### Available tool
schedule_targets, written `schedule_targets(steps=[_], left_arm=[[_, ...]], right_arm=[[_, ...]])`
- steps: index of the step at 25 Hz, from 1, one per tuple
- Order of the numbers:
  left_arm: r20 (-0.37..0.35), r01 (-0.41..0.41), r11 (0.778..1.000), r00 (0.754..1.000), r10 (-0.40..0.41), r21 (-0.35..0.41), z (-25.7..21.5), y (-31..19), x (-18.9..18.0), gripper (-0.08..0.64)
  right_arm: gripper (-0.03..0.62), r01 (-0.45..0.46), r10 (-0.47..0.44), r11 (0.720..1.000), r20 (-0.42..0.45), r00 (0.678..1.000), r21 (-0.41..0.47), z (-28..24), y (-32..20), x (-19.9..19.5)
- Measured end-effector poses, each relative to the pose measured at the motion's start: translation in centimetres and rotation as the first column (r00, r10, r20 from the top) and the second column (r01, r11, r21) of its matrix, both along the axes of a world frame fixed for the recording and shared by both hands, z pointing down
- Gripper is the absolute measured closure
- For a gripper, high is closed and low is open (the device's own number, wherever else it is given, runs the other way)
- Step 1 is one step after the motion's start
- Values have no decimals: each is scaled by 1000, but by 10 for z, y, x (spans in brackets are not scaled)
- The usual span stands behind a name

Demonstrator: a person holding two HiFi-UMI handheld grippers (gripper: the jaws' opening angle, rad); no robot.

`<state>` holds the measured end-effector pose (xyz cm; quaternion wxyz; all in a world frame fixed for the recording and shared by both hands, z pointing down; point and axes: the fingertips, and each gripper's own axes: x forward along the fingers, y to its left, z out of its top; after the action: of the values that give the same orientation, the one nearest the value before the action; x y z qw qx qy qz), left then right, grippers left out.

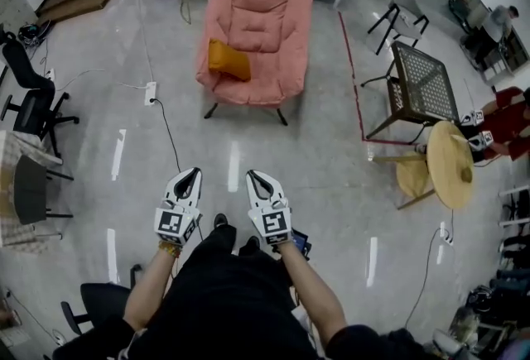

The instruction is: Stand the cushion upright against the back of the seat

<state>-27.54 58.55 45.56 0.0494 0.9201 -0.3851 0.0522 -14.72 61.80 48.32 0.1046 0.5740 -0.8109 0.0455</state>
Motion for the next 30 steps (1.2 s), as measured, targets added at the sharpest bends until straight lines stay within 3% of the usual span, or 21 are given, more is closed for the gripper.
schedule_targets(steps=[8,12,24,30], left_arm=[[-4,-45,999,999,45,-2,-1,-78,-28,538],[-1,-40,999,999,40,-18,10,-104,-26,538],[44,-1,1000,999,2,-29,18,-212,56,541],[76,67,996,995,-62,-57,21,-251,82,543]], right_arm=[[575,-32,32,999,-24,999,-19,-2,-70,-30],[575,-49,49,999,-27,998,-9,5,-96,-26],[575,-9,9,1000,35,999,-7,16,-207,44],[575,47,-45,998,55,997,-31,21,-253,86]])
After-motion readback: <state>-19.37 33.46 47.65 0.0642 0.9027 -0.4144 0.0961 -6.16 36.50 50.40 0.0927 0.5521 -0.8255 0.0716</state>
